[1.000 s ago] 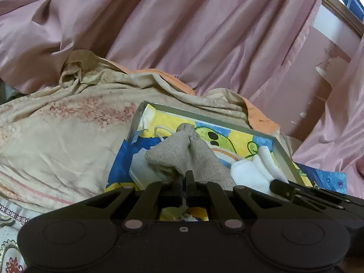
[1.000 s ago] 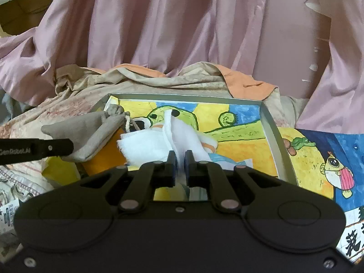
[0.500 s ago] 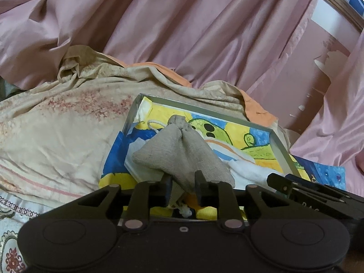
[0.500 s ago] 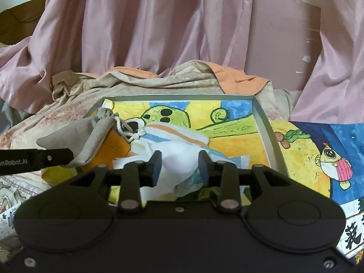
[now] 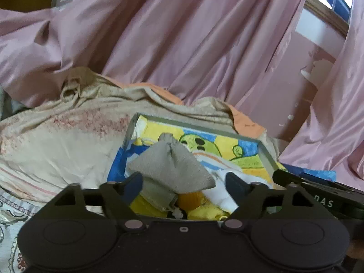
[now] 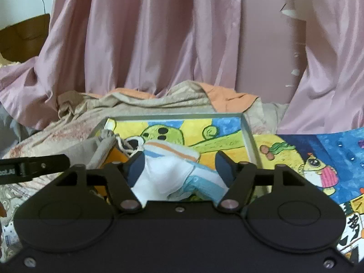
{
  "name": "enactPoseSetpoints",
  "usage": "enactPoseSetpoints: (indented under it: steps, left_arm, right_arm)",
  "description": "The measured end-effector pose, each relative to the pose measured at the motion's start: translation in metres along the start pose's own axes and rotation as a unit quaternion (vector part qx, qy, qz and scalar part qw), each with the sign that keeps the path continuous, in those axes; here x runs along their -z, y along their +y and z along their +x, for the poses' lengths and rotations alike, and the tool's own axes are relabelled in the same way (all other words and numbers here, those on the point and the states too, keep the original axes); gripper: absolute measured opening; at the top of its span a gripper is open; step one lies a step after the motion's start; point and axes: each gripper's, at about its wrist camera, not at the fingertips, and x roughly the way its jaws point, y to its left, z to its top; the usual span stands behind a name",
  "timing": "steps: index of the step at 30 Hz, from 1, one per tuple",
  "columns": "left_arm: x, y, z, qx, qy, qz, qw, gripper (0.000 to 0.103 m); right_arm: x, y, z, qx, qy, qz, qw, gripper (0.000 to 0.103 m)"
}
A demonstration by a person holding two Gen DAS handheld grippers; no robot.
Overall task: Organize soft objects
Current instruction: 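Open both grippers to drop the bag and cloth into the tray, then lift both tools away and move them toward the white socks and cloth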
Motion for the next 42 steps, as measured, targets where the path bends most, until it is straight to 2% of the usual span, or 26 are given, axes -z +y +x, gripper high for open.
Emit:
enactPoseSetpoints:
  steps: [2,4,5,10,17,22,33,42]
  left_arm:
    - [-0.002,-0.002,-0.008,0.003,-0.012,-0.004,0.9999,0.097]
    - [-0.005,-0.004,-0.019,0.004,-0.029,-0.008,0.9995,0.102]
    - [-0.007,-0.005,-0.023,0.005,-0.035,-0.01,0.9993,0.102]
    - [-0.012,-0.013,-0.052,0.014,-0.075,-0.016,0.997,0.102]
    - [-0.009,-0.026,-0.104,0.009,-0.13,-0.014,0.9914,0.102]
    - [0.004,-0.037,-0.147,-0.007,-0.18,-0.01,0.9835,0.102]
    - [0.037,-0.045,-0.225,-0.012,-0.226,-0.009,0.9741,0.102]
    - [0.079,-0.029,-0.274,-0.021,-0.235,0.0,0.9718,0.102]
  right_arm:
    - [-0.004,-0.005,-0.01,0.0,-0.008,0.009,1.0,0.076]
    - [-0.008,-0.009,-0.02,-0.002,-0.016,0.015,1.0,0.081]
    - [-0.009,-0.011,-0.026,-0.003,-0.021,0.017,1.0,0.088]
    - [-0.017,-0.017,-0.067,-0.017,-0.056,0.022,0.998,0.101]
    - [-0.023,-0.019,-0.133,-0.041,-0.105,0.026,0.993,0.102]
    - [-0.023,-0.019,-0.182,-0.05,-0.13,0.028,0.99,0.103]
    - [-0.007,-0.016,-0.275,-0.065,-0.172,0.026,0.983,0.103]
    - [0.027,-0.015,-0.328,-0.062,-0.183,0.011,0.981,0.103]
